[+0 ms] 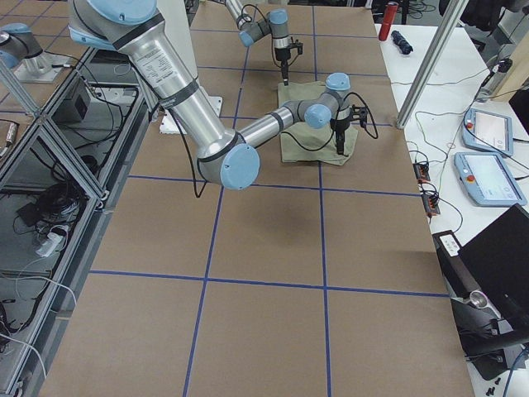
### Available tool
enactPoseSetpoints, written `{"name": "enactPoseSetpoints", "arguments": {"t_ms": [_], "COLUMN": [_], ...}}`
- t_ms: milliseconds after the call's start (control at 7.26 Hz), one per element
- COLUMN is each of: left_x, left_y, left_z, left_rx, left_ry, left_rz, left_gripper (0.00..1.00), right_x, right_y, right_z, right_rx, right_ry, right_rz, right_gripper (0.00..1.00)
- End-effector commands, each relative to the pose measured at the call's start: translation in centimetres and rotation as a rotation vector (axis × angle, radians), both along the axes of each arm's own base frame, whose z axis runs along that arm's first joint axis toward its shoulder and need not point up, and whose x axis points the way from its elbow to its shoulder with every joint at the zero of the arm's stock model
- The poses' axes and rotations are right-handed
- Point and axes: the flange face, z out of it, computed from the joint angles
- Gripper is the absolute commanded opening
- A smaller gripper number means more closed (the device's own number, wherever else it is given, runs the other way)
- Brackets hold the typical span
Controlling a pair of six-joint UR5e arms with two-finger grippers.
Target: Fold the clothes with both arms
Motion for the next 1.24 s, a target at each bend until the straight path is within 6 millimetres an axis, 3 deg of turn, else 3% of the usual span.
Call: {"name": "enactPoseSetpoints", "arguments": {"t_ms": [0, 275, 413, 551, 688, 1101], "left_x": [0.89, 0.95, 0.95, 0.94, 0.85, 0.31], "left_y": [1.16, 1.15, 1.16, 1.19, 1.13, 0.70], "left_z": [0.71, 0.86, 0.86, 0.97, 1.08, 1.12], "left_rx": [-0.006, -0.008, -0.010, -0.012, -0.014, -0.010], "left_ry": [0.005, 0.002, 0.003, 0.001, -0.002, -0.007], "left_rz": [-0.010, -0.008, -0.008, -0.007, -0.008, -0.015], "left_gripper": [0.79, 0.72, 0.44, 0.10, 0.00, 0.00], "right_x": [-0.08, -0.06, -0.06, -0.06, -0.04, -0.01], "right_y": [0.08, 0.09, 0.09, 0.09, 0.11, 0.15], "right_z": [0.04, 0.14, 0.16, -0.05, 0.07, -0.08], "right_rx": [0.000, 0.001, 0.000, 0.002, 0.001, 0.000], "right_ry": [0.001, 0.002, 0.003, 0.000, 0.001, -0.003], "right_rz": [0.000, 0.001, 0.001, 0.002, 0.002, 0.005], "right_gripper": [1.00, 1.00, 1.00, 1.00, 1.00, 1.00]}}
